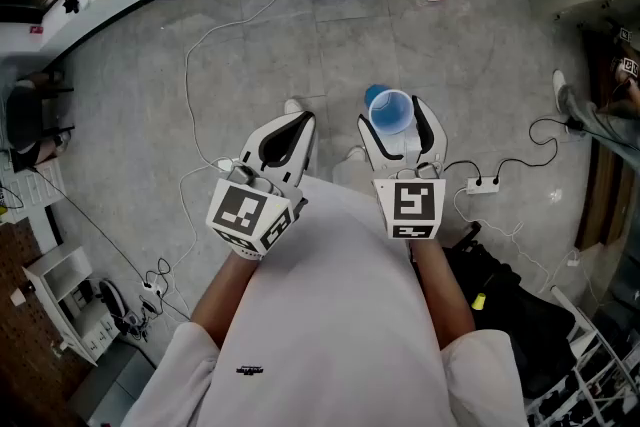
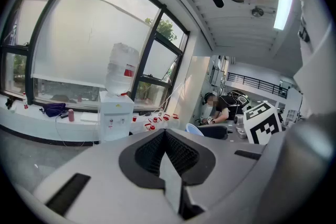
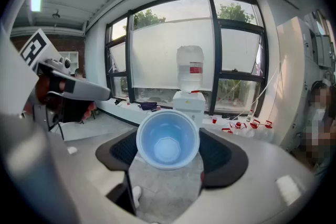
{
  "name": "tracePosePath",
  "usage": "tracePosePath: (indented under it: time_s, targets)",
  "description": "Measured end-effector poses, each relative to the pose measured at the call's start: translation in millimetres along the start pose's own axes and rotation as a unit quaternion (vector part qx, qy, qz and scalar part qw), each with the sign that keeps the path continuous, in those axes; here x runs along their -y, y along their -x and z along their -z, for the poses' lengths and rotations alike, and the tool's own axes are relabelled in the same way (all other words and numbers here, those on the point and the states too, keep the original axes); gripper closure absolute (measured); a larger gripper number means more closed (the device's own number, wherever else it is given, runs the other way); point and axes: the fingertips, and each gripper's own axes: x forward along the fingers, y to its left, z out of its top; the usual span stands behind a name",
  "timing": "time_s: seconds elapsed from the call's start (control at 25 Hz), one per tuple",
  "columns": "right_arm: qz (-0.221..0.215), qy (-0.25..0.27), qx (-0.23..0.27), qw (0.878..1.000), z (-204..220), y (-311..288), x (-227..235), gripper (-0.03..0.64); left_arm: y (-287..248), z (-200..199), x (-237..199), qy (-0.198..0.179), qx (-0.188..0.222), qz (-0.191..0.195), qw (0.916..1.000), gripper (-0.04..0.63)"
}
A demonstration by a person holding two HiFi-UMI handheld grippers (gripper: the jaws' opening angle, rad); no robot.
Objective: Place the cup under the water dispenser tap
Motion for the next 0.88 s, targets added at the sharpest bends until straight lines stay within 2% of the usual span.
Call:
tracePosePath:
  time_s: [0.16,0.4,0.6,0.88]
  targets:
    - [0.007,-0.007,-0.005,1.0,4.4,42.1,-13.5,0.244,20.6,-5.8,17.1,-0.005,0.01,0.007,0.9999,0.595]
    - [-0.005,-0.006,-0.003,1.0,-0.3,62.4,-22.6,0.244,40.0,-8.0,22.7,-0.014,0.019,0.0,0.9997,0.595]
    - [0.001,-0.013,-0.007,1.0,-1.1,59.6,-26.9,0.245,52.0,-1.2,12.4,-0.003,0.022,0.002,0.9998,0.595]
    - [0.016,0.006,-0.01,1.0,-19.1,42.2,-43.8,0.245,64.1,-18.5,-24.4,-0.001,0.041,0.008,0.9991,0.595]
